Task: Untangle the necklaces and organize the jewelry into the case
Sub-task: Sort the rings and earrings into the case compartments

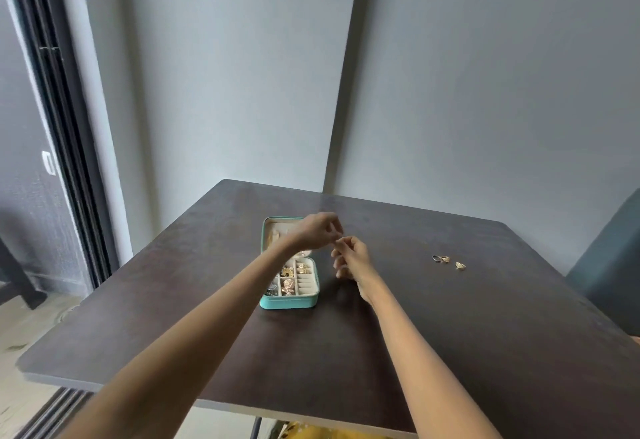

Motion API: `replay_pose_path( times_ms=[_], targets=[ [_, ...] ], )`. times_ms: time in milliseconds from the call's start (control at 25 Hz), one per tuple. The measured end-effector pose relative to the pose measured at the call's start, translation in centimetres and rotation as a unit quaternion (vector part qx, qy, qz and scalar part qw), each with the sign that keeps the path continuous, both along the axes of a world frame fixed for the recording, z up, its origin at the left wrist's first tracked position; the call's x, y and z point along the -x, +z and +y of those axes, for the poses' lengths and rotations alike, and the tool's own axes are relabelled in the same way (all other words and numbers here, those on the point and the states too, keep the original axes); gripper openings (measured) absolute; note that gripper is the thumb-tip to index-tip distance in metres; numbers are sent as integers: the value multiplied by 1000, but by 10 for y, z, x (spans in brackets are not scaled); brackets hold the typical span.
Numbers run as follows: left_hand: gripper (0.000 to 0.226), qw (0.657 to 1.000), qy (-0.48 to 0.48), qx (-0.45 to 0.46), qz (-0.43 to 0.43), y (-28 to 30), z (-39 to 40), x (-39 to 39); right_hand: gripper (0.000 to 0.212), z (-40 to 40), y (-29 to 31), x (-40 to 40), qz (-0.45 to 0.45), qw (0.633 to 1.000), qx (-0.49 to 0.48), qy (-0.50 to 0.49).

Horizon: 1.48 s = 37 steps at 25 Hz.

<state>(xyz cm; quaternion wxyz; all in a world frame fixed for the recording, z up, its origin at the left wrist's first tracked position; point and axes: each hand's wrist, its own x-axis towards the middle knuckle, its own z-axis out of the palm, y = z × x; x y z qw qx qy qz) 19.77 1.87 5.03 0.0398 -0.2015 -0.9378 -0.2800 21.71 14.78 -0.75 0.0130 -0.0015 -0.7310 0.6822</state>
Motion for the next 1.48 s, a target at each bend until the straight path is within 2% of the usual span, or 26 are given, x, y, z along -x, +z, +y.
replay_pose_path(
  times_ms=[80,160,280,360,440,520,680,800,880,920,1000,1120,1200,1320,1400,1480],
  targets=[
    [18,999,16,-34,12,-10,41,1,14,29,0,1,36,995,-30,-93],
    [22,998,5,-60,13,-24,88,3,15,70,-3,0,48,975,-106,-187],
    [27,997,-45,-65,12,-41,154,1,11,141,-12,-8,20,920,-253,-297],
    [31,996,-67,-58,-3,-53,186,3,10,176,-19,-13,4,896,-282,-343],
    [35,996,-71,-48,-25,-60,208,11,11,201,-21,-10,2,888,-299,-349],
    [35,995,-61,-57,-47,-66,219,22,19,210,-23,-3,7,879,-364,-306],
    [34,994,-31,-91,-56,-77,221,33,30,208,-24,10,4,814,-522,-254],
    [34,996,-36,-62,-44,-76,225,35,24,209,-22,19,2,787,-562,-256],
    [35,998,-34,-42,-35,-74,227,34,20,209,-22,22,9,782,-570,-253],
    [36,998,-33,-44,-33,-74,227,35,19,209,-23,22,26,791,-557,-252],
    [37,997,-36,-64,-31,-74,226,37,13,210,-27,24,83,844,-475,-235],
    [32,990,-61,-125,-9,-64,213,37,16,202,-27,26,143,913,-311,-219],
    [25,987,-76,-140,20,-51,196,36,23,186,-24,23,141,951,-166,-218],
    [19,987,-73,-131,59,-34,162,35,19,153,-11,18,121,975,-12,-185],
    [15,985,-56,-154,61,-20,134,33,13,133,3,13,147,978,12,-146],
    [14,983,-58,-164,52,-11,100,31,7,111,13,9,176,979,-19,-105]
  ],
)
